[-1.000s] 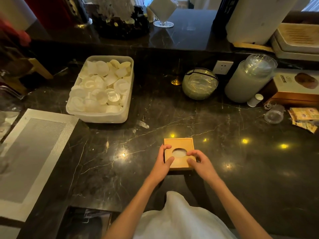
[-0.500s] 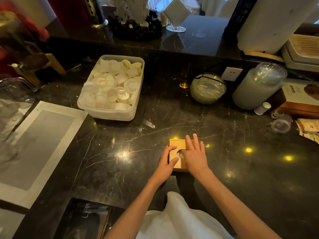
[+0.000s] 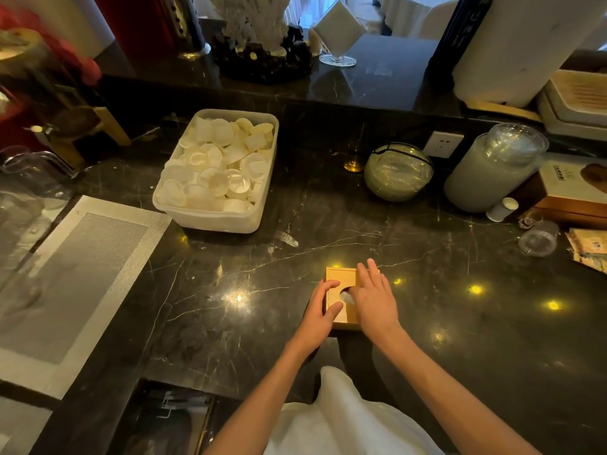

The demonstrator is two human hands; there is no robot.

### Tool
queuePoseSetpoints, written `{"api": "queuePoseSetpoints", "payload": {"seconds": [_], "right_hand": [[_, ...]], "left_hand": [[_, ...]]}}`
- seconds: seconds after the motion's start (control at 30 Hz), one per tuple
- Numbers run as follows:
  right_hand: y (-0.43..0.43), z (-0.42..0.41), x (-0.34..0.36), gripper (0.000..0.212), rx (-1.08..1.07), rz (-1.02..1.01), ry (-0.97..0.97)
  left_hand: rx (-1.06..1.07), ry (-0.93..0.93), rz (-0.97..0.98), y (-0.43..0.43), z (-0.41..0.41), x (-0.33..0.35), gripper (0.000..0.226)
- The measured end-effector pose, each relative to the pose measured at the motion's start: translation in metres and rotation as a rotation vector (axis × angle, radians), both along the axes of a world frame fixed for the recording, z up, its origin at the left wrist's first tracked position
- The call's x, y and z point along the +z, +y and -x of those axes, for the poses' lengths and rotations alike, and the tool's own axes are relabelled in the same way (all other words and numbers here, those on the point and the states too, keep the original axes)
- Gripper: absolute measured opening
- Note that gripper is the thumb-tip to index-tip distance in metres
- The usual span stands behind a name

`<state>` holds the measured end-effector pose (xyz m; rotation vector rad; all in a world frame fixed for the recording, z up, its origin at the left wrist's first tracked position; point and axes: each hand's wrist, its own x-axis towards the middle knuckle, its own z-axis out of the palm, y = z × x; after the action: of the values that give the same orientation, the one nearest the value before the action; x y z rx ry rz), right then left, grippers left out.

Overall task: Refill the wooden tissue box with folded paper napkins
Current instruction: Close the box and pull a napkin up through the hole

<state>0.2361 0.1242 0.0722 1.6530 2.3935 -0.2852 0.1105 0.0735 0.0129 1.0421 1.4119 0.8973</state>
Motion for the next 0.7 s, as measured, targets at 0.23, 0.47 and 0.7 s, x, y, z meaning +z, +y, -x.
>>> {"api": "queuePoseSetpoints", "payload": {"seconds": [0.23, 0.47, 0.7], "right_hand": [[0.005, -0.004, -0.008, 0.029, -0.013, -0.038, 0.092], [0.008, -0.023, -0.013, 0.007, -0.107, 0.024, 0.352], [0.001, -0.044, -0.016, 0.004, -0.098, 0.059, 0.545]], "left_hand": [[-0.005, 0.013, -0.008, -0.001, -0.001, 0.003, 0.041], [-0.009, 0.033, -0.016, -0.002, -0.001, 0.008, 0.045], [-0.09, 0.18, 0.019, 0.008, -0.001, 0.021, 0.048]]}}
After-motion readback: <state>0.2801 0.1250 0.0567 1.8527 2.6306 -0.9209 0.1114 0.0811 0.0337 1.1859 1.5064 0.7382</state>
